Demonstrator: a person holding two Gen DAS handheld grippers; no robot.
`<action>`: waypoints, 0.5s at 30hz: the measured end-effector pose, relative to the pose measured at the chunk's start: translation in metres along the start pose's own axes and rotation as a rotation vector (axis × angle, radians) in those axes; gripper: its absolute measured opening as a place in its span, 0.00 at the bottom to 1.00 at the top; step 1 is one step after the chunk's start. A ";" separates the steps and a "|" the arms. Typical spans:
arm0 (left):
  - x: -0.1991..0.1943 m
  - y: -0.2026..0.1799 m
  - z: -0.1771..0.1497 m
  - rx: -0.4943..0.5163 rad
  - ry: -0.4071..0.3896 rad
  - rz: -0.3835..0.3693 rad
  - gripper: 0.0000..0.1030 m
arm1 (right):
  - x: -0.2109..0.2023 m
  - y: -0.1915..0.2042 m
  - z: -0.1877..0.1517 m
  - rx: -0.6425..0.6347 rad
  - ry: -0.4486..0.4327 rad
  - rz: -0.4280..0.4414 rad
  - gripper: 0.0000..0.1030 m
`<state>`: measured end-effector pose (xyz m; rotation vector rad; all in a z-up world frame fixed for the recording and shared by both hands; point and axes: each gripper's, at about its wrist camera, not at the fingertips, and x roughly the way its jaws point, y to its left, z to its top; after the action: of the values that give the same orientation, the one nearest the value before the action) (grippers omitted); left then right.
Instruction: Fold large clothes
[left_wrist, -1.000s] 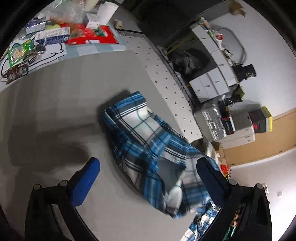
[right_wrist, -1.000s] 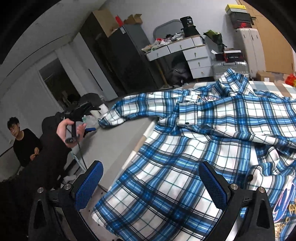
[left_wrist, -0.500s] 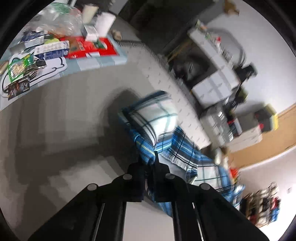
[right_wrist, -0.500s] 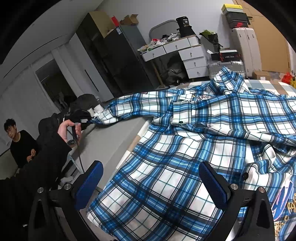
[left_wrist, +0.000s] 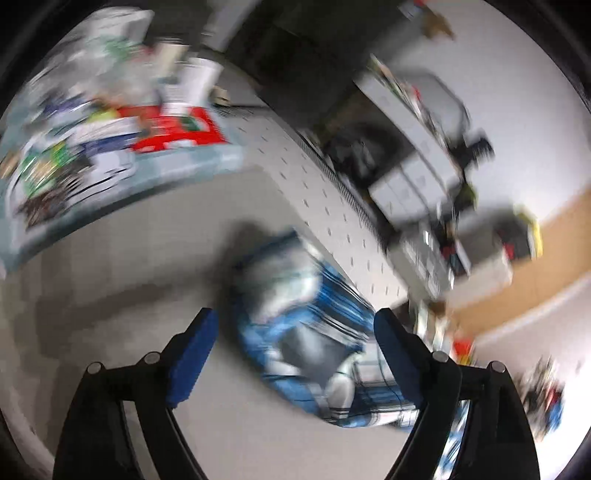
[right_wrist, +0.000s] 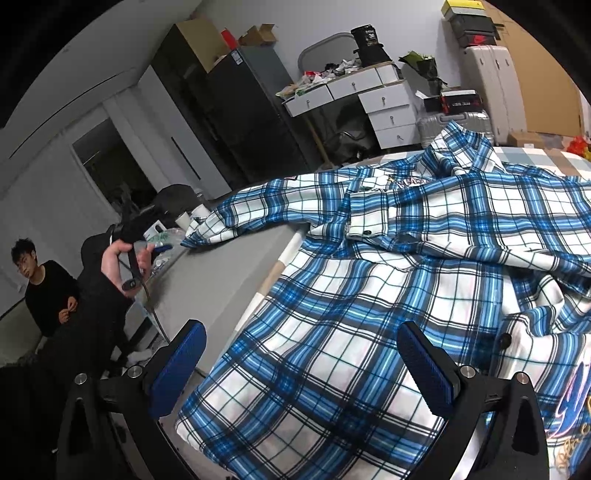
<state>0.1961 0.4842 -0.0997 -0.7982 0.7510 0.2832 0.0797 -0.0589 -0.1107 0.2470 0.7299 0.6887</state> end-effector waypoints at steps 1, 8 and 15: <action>0.008 -0.009 0.002 0.031 0.018 0.029 0.81 | -0.001 -0.001 -0.001 0.003 -0.002 -0.004 1.00; 0.071 -0.073 -0.002 0.265 0.216 0.218 0.81 | -0.004 -0.006 -0.006 0.009 0.001 -0.025 1.00; 0.095 -0.066 0.000 0.360 0.240 0.405 0.15 | -0.003 -0.017 -0.007 0.043 -0.003 -0.026 1.00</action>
<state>0.2961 0.4354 -0.1309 -0.3357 1.1544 0.4050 0.0818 -0.0736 -0.1218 0.2776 0.7445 0.6485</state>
